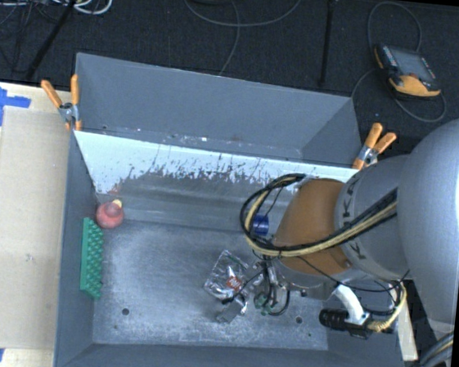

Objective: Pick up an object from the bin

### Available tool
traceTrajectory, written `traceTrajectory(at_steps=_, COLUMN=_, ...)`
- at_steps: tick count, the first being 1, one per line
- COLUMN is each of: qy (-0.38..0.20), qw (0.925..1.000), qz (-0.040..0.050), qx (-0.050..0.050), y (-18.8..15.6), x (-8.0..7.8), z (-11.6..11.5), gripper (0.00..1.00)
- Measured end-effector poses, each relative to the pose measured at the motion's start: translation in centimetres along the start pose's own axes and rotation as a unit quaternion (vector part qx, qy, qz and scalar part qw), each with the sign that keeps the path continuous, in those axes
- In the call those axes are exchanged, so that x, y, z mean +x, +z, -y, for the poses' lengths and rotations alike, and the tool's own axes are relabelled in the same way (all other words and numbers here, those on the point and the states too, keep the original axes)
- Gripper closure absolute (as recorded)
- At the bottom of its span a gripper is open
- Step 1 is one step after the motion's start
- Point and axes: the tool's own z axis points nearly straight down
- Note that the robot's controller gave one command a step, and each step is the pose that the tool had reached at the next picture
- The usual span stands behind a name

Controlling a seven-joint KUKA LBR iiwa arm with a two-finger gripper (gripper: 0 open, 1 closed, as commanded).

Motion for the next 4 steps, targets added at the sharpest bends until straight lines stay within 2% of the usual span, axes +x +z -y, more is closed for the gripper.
traceTrajectory(at_steps=1, qy=-0.002, qw=1.0000, qz=0.0000, qx=0.001, y=0.0, x=0.0, z=0.0, gripper=0.00)
traceTrajectory(at_steps=2, qy=-0.003, qw=1.0000, qz=-0.0011, qx=0.000, y=-0.1, x=0.1, z=-0.1, gripper=1.00)
traceTrajectory(at_steps=3, qy=-0.005, qw=1.0000, qz=0.0031, qx=-0.002, y=-5.9, x=0.0, z=-0.1, gripper=1.00)
traceTrajectory(at_steps=4, qy=-0.007, qw=1.0000, qz=0.0013, qx=-0.001, y=-6.2, x=-0.1, z=-0.1, gripper=1.00)
